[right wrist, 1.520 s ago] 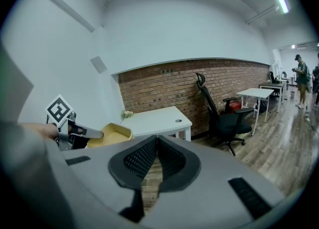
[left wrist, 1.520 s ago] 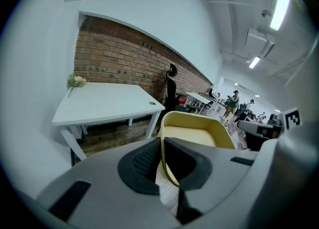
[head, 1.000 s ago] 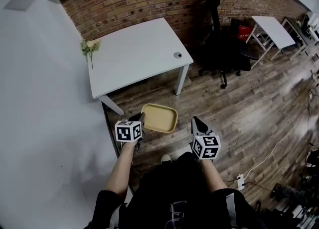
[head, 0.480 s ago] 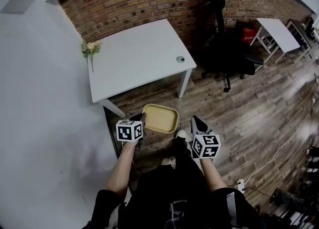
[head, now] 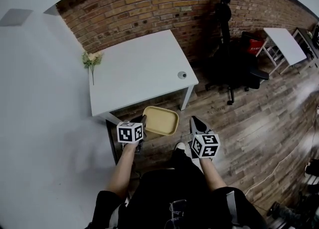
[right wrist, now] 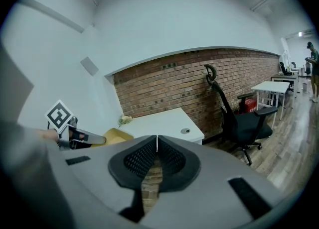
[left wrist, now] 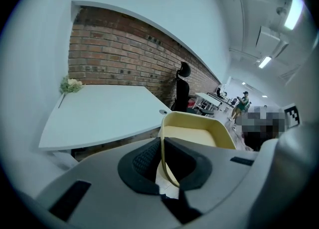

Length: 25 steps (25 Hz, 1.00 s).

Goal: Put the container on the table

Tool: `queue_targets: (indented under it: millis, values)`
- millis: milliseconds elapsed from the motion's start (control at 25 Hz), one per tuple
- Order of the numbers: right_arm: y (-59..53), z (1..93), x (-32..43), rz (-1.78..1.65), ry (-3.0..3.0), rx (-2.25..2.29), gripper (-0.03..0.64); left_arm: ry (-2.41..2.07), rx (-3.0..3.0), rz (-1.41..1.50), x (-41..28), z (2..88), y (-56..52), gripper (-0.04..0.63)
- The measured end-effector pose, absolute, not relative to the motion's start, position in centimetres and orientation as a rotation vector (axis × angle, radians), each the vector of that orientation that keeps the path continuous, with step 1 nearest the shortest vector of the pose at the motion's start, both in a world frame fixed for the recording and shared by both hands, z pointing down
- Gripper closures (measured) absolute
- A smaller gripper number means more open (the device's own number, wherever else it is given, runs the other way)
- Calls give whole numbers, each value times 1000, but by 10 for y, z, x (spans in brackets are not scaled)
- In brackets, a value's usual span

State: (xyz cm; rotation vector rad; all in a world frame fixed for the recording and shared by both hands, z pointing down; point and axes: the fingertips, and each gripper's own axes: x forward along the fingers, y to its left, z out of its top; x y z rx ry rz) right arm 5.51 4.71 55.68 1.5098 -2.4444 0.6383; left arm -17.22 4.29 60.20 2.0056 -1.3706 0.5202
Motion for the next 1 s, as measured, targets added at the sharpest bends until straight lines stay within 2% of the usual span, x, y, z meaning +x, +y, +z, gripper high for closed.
queue_targets:
  millis: [520, 1000]
  values:
    - [-73, 545, 87, 646, -2512, 1466, 592, -1432, 1956, 501, -146, 589, -60, 566]
    - [-131, 554, 118, 670, -2506, 1440, 592, -1444, 1918, 473, -121, 598, -117, 566]
